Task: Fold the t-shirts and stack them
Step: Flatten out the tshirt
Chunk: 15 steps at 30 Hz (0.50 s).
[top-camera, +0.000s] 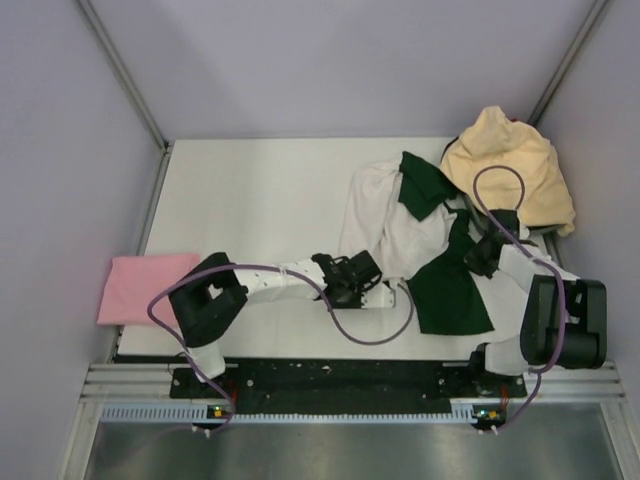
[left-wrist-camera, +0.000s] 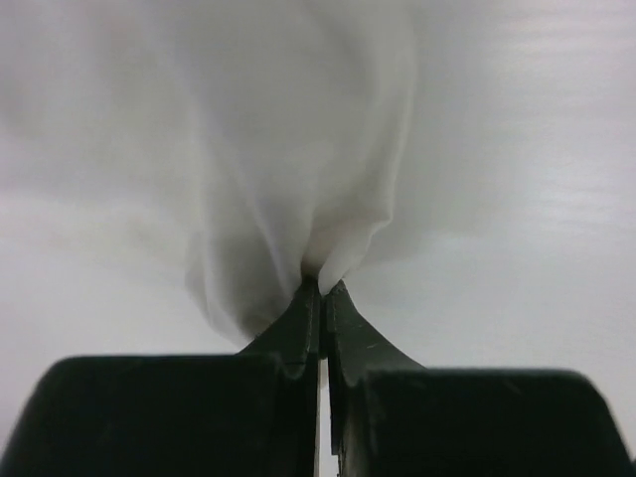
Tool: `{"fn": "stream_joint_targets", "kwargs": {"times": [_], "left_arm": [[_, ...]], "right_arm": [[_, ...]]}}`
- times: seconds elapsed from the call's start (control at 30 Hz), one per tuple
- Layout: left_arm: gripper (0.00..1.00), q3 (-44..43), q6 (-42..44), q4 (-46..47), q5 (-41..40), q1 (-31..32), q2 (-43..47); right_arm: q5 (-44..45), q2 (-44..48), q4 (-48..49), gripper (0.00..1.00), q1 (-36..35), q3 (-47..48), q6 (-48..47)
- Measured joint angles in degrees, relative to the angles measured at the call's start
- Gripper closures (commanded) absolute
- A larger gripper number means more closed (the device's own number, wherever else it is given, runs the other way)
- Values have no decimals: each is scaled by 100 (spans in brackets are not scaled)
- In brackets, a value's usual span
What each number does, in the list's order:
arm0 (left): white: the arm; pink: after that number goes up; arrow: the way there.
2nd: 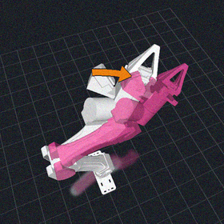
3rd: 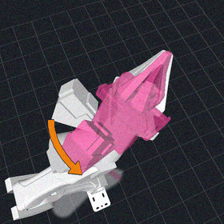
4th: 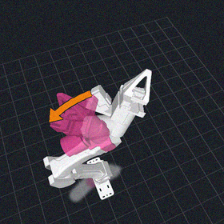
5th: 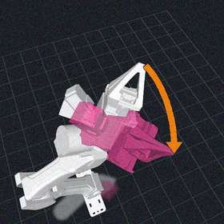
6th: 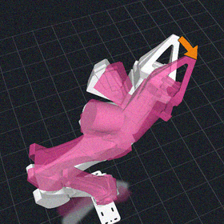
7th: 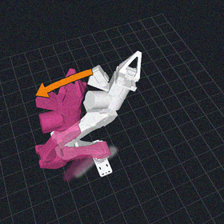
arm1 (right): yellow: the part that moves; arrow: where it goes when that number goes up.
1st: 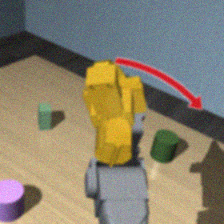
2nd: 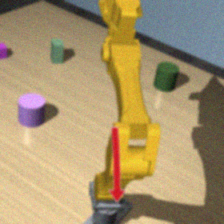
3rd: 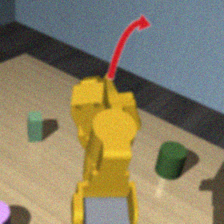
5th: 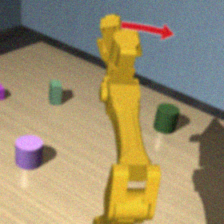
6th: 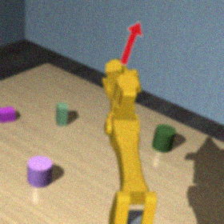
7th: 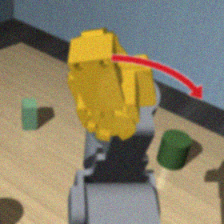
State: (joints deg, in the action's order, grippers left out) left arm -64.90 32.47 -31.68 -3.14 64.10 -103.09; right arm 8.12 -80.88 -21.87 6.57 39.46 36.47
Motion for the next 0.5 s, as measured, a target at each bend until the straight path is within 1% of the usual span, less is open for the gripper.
{"fn": "stream_joint_targets", "kwargs": {"times": [0.07,0.13,0.23,0.3,0.4,0.5], "left_arm": [[100,0,9,-83,-160,-422,111],[100,-83,28,-293,-319,-966,317],[100,-494,46,-590,-514,-1893,697],[100,-804,68,-658,-678,-2411,986],[100,-1163,142,-734,-905,-2951,1523],[100,-1521,245,-957,-1078,-3228,2013]], "right_arm": [[-470,-9,345,100,13,-72,-35],[-901,-4,415,100,9,-87,-83],[-1408,205,275,100,9,-26,-208],[-1637,535,7,100,9,205,-306],[-1847,1239,-350,100,9,892,-487],[-1987,1917,-581,100,7,1797,-697]]}}
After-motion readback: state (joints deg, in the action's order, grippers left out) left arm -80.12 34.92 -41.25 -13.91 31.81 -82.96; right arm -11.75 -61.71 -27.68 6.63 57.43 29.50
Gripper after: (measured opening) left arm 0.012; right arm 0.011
